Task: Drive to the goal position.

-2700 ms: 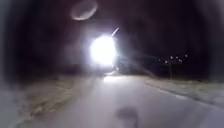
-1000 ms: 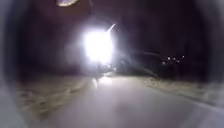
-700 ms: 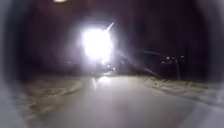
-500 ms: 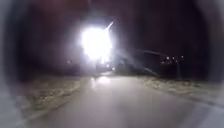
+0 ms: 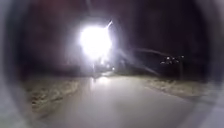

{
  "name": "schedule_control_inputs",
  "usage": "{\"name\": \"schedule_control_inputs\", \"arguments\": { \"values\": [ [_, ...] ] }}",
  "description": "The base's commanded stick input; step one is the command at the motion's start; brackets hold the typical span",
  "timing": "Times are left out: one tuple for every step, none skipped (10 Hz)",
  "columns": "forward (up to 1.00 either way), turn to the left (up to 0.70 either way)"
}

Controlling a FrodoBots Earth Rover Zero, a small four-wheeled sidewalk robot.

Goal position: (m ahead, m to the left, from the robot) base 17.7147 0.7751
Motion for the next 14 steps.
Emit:
{"name": "schedule_control_inputs", "arguments": {
  "values": [
    [1.0,0.04],
    [1.0,0.05],
    [1.0,0.08],
    [1.0,0.08],
    [1.0,0.08],
    [1.0,0.08],
    [1.0,0.07],
    [1.0,0.04],
    [1.0,0.03],
    [1.0,0.03],
    [1.0,0.03],
    [1.0,0.03],
    [1.0,0.03],
    [1.0,0.03]
  ]
}}
